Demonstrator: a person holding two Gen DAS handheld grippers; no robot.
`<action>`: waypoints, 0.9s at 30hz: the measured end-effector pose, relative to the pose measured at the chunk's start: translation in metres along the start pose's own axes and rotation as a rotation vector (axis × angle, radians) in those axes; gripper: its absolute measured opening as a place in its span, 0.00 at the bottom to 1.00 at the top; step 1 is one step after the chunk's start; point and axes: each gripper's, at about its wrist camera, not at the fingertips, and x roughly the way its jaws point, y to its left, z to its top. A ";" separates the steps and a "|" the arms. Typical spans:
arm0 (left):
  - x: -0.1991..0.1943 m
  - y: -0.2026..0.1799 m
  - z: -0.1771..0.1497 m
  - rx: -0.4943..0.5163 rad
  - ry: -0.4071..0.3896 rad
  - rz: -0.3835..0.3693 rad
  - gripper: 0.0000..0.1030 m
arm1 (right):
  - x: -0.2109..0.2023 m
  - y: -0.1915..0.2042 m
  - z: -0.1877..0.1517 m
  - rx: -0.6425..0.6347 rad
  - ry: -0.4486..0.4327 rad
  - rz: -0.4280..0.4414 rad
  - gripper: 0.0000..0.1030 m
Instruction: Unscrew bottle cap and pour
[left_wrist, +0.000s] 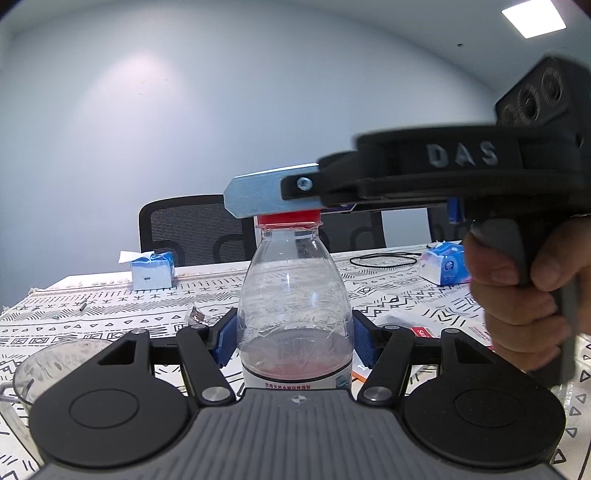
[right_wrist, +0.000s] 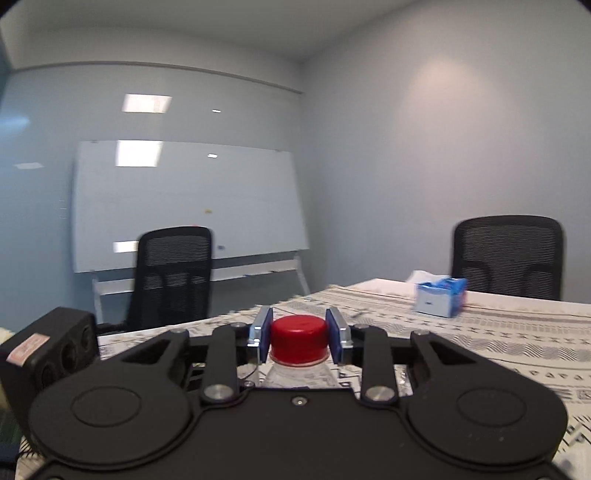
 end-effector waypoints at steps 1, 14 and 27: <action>0.000 -0.001 0.000 0.001 0.001 -0.001 0.57 | -0.001 -0.005 -0.001 -0.009 -0.004 0.031 0.32; 0.005 0.002 0.000 -0.003 0.001 0.002 0.57 | -0.009 -0.001 0.005 0.033 -0.027 0.005 0.33; 0.007 0.002 0.000 0.002 0.000 0.006 0.57 | 0.017 0.038 0.013 0.109 0.010 -0.263 0.54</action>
